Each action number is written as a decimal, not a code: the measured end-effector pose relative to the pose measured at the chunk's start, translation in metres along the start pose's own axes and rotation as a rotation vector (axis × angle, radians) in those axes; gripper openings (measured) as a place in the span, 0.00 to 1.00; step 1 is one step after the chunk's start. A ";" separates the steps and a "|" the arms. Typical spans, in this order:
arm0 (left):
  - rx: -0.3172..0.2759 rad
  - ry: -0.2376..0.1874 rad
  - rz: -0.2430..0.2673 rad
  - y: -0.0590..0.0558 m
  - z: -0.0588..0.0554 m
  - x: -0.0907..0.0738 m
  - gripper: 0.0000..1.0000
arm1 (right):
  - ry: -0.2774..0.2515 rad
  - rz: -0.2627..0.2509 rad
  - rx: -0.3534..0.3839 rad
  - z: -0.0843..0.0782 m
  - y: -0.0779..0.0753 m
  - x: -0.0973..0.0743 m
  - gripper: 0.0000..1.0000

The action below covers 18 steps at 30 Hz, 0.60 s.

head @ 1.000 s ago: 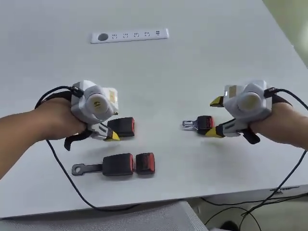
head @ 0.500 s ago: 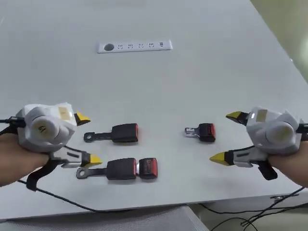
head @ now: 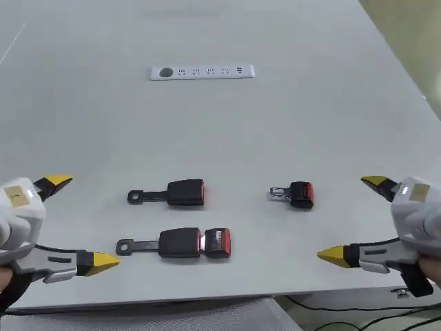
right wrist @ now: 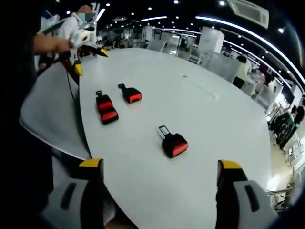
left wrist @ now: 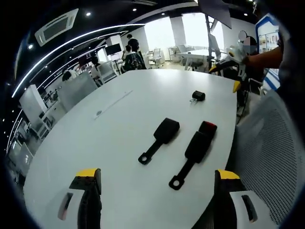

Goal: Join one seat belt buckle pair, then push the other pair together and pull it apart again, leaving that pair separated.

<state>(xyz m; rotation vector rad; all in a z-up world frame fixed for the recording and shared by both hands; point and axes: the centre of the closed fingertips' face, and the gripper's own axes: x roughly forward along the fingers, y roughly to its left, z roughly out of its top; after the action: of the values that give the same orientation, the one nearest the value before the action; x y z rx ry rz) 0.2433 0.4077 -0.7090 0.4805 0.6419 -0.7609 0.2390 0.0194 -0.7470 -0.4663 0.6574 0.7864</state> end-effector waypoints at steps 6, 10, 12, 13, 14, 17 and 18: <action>0.000 0.022 0.003 -0.003 -0.010 -0.003 1.00 | -0.009 0.006 0.002 0.001 0.006 0.001 1.00; 0.003 0.030 -0.002 -0.007 -0.014 -0.003 1.00 | -0.012 0.010 0.010 0.003 0.011 0.002 1.00; 0.004 0.032 -0.003 -0.008 -0.015 -0.004 1.00 | -0.015 0.012 0.006 0.006 0.014 0.003 1.00; 0.004 0.033 -0.003 -0.009 -0.016 -0.004 1.00 | -0.016 0.014 0.003 0.008 0.015 0.004 1.00; 0.003 0.035 -0.005 -0.010 -0.016 -0.004 1.00 | -0.017 0.015 0.002 0.009 0.016 0.004 1.00; 0.001 0.037 -0.007 -0.012 -0.018 -0.005 1.00 | -0.019 0.016 0.001 0.009 0.015 0.004 1.00; 0.000 0.038 -0.008 -0.013 -0.019 -0.005 1.00 | -0.018 0.016 0.001 0.008 0.015 0.004 1.00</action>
<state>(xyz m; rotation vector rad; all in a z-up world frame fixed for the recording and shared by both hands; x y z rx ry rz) 0.2244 0.4135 -0.7213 0.4939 0.6797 -0.7608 0.2326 0.0362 -0.7462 -0.4536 0.6456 0.8041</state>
